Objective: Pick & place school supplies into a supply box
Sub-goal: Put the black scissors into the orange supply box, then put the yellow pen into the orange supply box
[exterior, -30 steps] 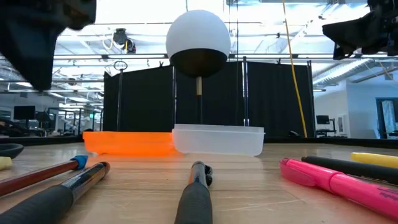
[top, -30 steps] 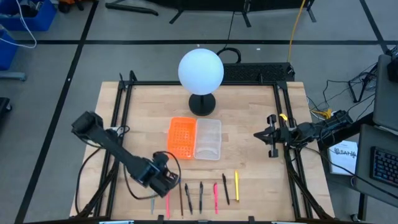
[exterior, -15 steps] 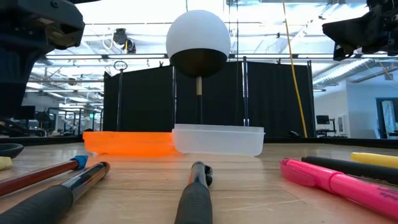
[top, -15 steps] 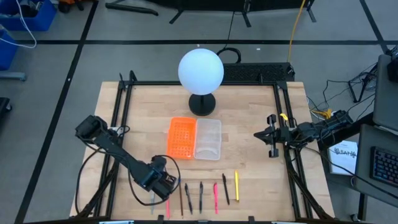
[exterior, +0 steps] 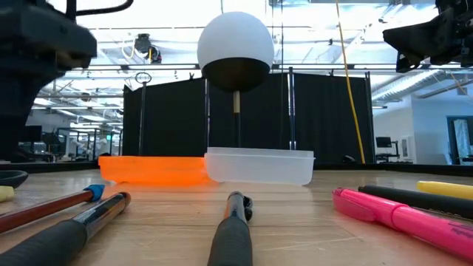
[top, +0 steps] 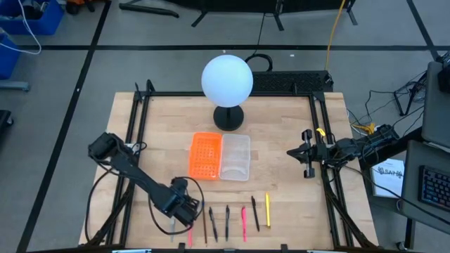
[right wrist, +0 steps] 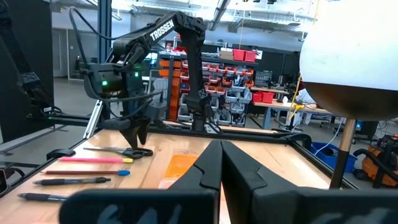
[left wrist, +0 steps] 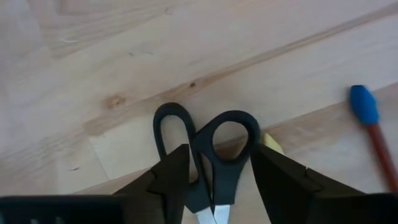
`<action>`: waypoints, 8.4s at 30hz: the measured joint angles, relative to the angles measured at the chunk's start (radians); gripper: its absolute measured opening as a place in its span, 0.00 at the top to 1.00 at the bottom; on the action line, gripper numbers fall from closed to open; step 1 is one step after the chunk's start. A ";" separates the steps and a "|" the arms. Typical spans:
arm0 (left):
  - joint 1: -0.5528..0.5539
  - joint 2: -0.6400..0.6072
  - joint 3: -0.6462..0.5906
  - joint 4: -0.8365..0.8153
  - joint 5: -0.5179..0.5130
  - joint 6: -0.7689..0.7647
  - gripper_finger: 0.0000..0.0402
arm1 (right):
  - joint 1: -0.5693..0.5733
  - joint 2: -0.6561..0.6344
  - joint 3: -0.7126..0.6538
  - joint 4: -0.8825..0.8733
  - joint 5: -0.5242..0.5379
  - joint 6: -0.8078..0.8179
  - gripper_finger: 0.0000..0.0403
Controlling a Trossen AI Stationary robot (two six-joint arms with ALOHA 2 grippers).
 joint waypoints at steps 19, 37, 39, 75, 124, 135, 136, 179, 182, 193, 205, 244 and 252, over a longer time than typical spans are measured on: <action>0.011 0.144 0.004 0.064 0.078 0.043 0.70 | 0.000 0.000 0.000 0.000 0.000 -0.019 1.00; 0.025 0.050 -0.002 -0.112 -0.070 0.073 0.85 | 0.000 0.000 0.000 0.000 0.000 -0.019 1.00; 0.028 -0.004 0.011 -0.139 -0.108 0.061 0.85 | 0.000 0.000 0.000 0.000 0.000 -0.019 1.00; 0.754 0.250 0.491 0.367 0.053 0.908 0.85 | 0.000 0.000 0.000 -0.053 0.002 -0.019 1.00; 0.753 0.390 0.525 0.300 -0.040 0.934 0.81 | 0.000 0.011 0.000 -0.056 0.002 -0.046 1.00; 0.742 0.357 0.525 0.294 -0.007 0.981 0.57 | 0.000 0.011 0.000 -0.053 0.002 -0.046 1.00; 0.742 0.346 0.525 0.289 0.009 1.004 0.56 | 0.000 0.011 0.000 -0.052 0.002 -0.046 1.00; 0.763 -1.376 -1.018 1.116 0.151 2.078 0.99 | 0.000 0.011 0.000 0.047 0.001 -0.215 1.00; 0.769 -1.394 -1.083 1.170 0.192 2.074 1.00 | 0.000 0.011 0.000 0.052 0.002 -0.239 1.00; 0.770 -1.395 -1.211 1.383 0.214 2.194 0.98 | 0.000 0.012 0.000 0.044 0.006 -0.180 1.00; 0.770 -1.395 -1.210 1.419 0.134 2.124 0.92 | 0.000 0.362 0.181 0.101 0.137 0.098 1.00; 0.770 -1.394 -1.209 1.570 0.117 2.037 0.92 | 0.377 1.888 1.579 -1.213 -0.081 2.200 0.97; 0.770 -1.394 -1.209 1.566 0.117 2.037 0.92 | 0.337 1.895 1.489 -1.238 -0.212 2.218 0.71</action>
